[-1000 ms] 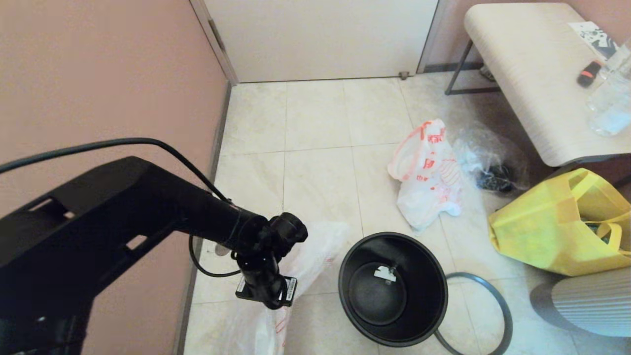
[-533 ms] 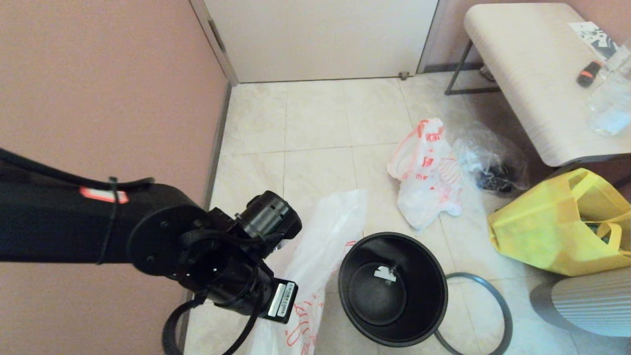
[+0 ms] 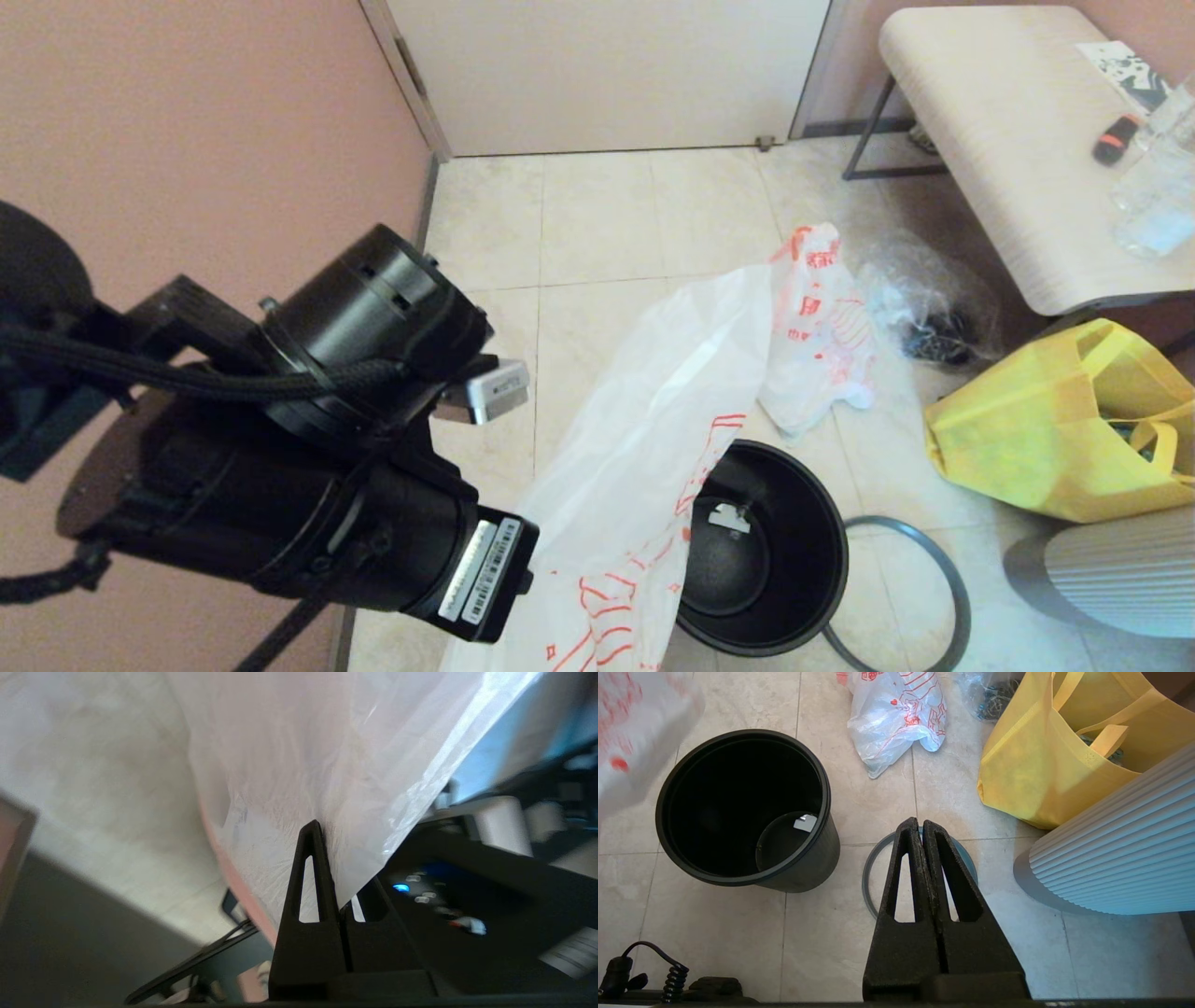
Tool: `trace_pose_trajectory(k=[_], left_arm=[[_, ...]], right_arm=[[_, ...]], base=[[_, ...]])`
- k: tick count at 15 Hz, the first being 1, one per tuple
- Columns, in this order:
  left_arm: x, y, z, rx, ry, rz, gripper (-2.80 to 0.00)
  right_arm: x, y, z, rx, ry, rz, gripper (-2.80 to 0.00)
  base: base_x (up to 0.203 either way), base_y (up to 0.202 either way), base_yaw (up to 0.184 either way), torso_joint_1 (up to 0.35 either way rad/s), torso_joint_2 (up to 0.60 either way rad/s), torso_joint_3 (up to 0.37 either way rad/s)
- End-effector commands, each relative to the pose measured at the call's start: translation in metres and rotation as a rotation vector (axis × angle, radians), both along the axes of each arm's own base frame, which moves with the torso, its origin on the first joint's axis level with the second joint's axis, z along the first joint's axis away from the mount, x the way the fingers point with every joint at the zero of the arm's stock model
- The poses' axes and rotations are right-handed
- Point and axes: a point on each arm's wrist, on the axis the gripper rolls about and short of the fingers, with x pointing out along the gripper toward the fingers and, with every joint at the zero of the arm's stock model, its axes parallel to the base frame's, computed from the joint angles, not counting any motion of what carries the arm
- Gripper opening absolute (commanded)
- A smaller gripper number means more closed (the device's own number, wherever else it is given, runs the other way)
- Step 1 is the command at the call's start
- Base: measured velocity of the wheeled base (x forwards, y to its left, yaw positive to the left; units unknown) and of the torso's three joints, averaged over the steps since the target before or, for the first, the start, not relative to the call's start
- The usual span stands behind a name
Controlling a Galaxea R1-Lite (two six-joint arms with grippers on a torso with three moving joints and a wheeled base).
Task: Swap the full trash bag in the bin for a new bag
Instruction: Put the new garbage bag on the trash can
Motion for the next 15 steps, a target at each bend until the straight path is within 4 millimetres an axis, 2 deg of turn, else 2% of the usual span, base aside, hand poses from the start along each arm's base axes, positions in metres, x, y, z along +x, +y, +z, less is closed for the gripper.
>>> trace_pose_trajectory(k=[1, 5, 8, 11, 15], left_arm=[[-0.003, 0.003, 0.02, -0.073, -0.034, -0.012, -2.8], [0.009, -0.018, 0.052, -0.19, -0.073, -0.054, -2.8], [0.015, -0.043, 0.056, -0.194, -0.049, -0.093, -2.8], [0.008, -0.058, 0.067, -0.276, -0.015, -0.139, -2.8], [0.017, -0.073, 0.08, -0.36, -0.038, -0.117, -2.8]], right_arm=[[0.0, 0.0, -0.001, -0.002, 0.008, 0.0, -2.8], [0.0, 0.0, -0.001, -0.004, 0.009, 0.001, -2.8], [0.0, 0.0, -0.001, 0.001, 0.006, -0.001, -2.8], [0.0, 0.0, -0.001, 0.004, 0.006, -0.001, -2.8], [0.0, 0.0, -0.001, 0.016, 0.009, -0.001, -2.8]], base=[[0.0, 0.0, 0.0, 0.0, 0.0, 0.0], [0.0, 0.0, 0.0, 0.0, 0.0, 0.0], [0.0, 0.0, 0.0, 0.0, 0.0, 0.0], [0.0, 0.0, 0.0, 0.0, 0.0, 0.0], [0.0, 0.0, 0.0, 0.0, 0.0, 0.0]])
